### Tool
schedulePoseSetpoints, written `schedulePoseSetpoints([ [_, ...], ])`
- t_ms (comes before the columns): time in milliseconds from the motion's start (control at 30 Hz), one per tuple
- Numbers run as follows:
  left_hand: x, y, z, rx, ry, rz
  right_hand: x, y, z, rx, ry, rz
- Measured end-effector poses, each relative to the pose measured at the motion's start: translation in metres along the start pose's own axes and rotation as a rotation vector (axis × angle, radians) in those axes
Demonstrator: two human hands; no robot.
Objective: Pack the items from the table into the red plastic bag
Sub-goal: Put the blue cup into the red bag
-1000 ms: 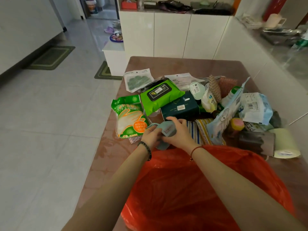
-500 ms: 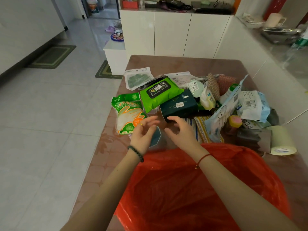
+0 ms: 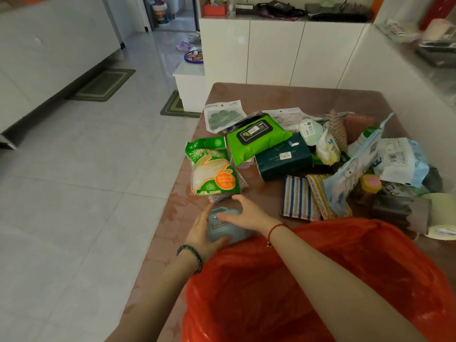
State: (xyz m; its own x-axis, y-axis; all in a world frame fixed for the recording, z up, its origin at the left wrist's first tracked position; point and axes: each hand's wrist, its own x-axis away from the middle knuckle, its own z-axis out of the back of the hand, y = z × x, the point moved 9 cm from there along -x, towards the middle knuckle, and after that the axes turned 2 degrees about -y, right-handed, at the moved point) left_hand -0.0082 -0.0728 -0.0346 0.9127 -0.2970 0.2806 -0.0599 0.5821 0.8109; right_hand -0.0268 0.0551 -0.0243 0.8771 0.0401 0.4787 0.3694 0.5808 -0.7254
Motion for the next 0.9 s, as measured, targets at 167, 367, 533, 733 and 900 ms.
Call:
schedulePoseSetpoints([
  [167, -0.003, 0.014, 0.005, 0.128, 0.027, -0.103, 0.001, -0.001, -0.011, -0.054, -0.026, 0.019],
  [367, 0.009, 0.06, 0.016, 0.299, 0.042, -0.31, 0.029, -0.005, 0.01, 0.061, -0.119, 0.235],
  [533, 0.025, 0.113, 0.012, 0.178, -0.025, -0.499, 0.071, -0.006, 0.047, 0.064, 0.18, 0.311],
  [733, 0.036, 0.035, -0.005, -0.537, -0.154, -0.115, 0.154, 0.049, 0.05, -0.492, 0.327, 0.222],
  [900, 0.035, 0.002, -0.001, -0.499, -0.134, 0.136, 0.183, 0.069, -0.042, -0.433, 0.007, 0.131],
])
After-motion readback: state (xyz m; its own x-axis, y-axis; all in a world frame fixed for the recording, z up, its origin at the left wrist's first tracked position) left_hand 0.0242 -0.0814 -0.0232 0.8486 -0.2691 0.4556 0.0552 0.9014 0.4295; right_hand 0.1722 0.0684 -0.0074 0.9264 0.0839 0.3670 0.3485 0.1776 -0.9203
